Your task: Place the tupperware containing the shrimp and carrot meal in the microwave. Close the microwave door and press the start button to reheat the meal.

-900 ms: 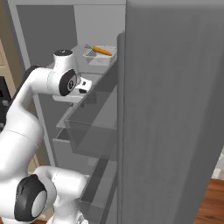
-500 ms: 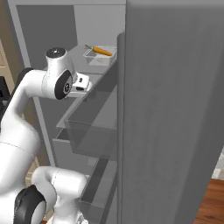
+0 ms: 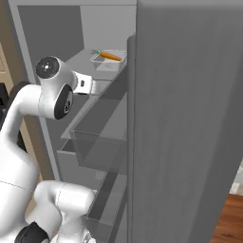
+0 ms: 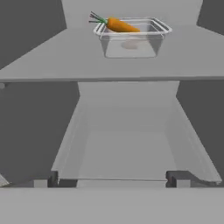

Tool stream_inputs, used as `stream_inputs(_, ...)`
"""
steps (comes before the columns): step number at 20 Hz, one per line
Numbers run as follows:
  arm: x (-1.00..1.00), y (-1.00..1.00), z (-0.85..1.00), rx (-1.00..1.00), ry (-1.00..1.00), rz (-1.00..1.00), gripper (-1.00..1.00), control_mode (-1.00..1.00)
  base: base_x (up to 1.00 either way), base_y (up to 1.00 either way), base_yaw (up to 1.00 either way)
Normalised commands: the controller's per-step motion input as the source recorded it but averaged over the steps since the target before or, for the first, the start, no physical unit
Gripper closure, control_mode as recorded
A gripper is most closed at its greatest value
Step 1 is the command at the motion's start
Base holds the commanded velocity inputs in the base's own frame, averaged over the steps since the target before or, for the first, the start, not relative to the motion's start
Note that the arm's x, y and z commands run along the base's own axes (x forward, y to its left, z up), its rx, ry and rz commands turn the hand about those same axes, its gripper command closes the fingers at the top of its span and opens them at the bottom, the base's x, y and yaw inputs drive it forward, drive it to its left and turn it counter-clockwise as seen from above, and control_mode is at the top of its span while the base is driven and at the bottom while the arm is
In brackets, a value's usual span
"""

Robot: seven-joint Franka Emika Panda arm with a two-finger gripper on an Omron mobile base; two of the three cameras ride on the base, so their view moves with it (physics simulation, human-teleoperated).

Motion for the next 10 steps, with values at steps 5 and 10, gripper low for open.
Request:
stream_inputs(5, 0.00, 0.00, 0.70, 0.05, -0.28, -0.02, -1.00, -1.00, 0.00, 0.00, 0.00)
stream_inputs(10, 0.00, 0.00, 0.33, 0.09, -0.14, -0.12, -1.00, -1.00, 0.00, 0.00, 0.00)
